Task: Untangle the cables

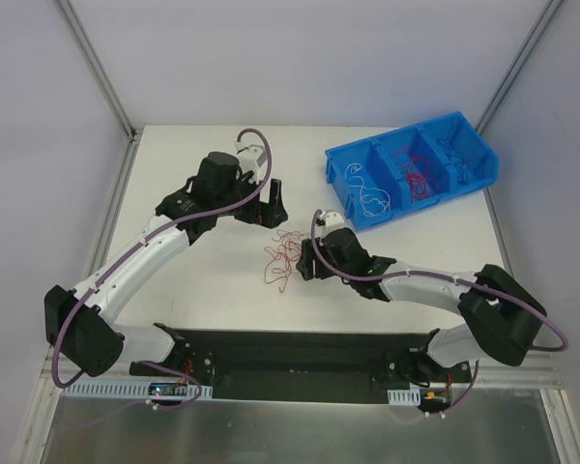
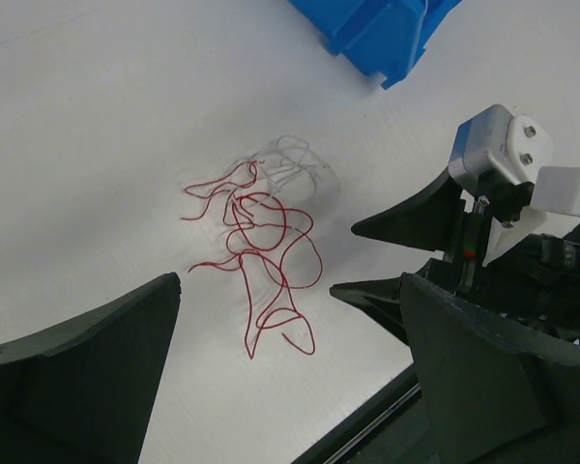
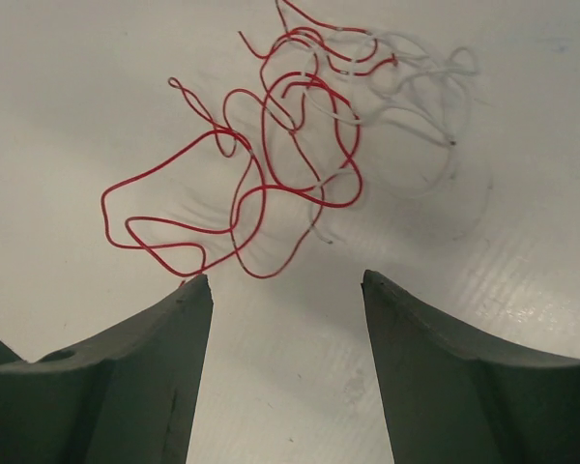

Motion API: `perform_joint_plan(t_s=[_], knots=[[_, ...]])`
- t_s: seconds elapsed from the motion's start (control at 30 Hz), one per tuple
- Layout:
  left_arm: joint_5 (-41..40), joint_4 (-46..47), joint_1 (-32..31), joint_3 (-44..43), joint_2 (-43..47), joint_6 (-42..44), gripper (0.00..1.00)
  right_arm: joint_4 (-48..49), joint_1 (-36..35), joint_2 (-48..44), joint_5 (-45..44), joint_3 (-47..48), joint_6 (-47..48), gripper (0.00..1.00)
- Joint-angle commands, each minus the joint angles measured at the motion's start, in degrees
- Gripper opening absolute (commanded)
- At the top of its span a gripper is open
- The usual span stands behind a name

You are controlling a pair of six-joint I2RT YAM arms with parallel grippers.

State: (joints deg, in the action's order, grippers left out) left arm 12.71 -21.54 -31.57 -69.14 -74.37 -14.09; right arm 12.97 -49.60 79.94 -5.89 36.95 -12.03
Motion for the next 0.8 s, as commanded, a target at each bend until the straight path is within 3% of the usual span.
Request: perform_joint_plan(t_s=[0.0,0.17,0.33,0.43,0.53,0.67,0.77], knots=[[-2.2,0.4,-0.2,4.7,3.6,-3.0,0.95,15.2,-3.3,1.8,-5.5,0.5,-0.6,0.66],[-1.9,-0.1,0.8,12.9,5.2,-8.0,0.95,16.5,-3.5,3.1,-7.1,-2.0,-0.7,0.65],[0.0,1.3,0.9,17.3,0.0,-13.4,0.93,22.9,-2.6,5.7,-9.5,-4.9,-2.7,0.6],[2.6,3.9,0.9,18.3,-3.2,-15.8,0.88,23.9,-2.3,8.6,-8.6,-4.3,-4.7,0.56],[5.8,6.9,0.8,20.1,-6.4,-17.4,0.77,26.1,-2.2,9.5,-5.2,-3.7,-4.7,0.5],[12.2,13.1,0.7,24.7,-9.7,-21.2,0.7,26.1,-1.8,6.7,-8.0,-7.1,-4.6,0.52],[12.7,15.5,0.6,27.6,-9.3,-21.7,0.69,26.3,0.1,6.3,-4.0,-7.9,-4.8,0.53]])
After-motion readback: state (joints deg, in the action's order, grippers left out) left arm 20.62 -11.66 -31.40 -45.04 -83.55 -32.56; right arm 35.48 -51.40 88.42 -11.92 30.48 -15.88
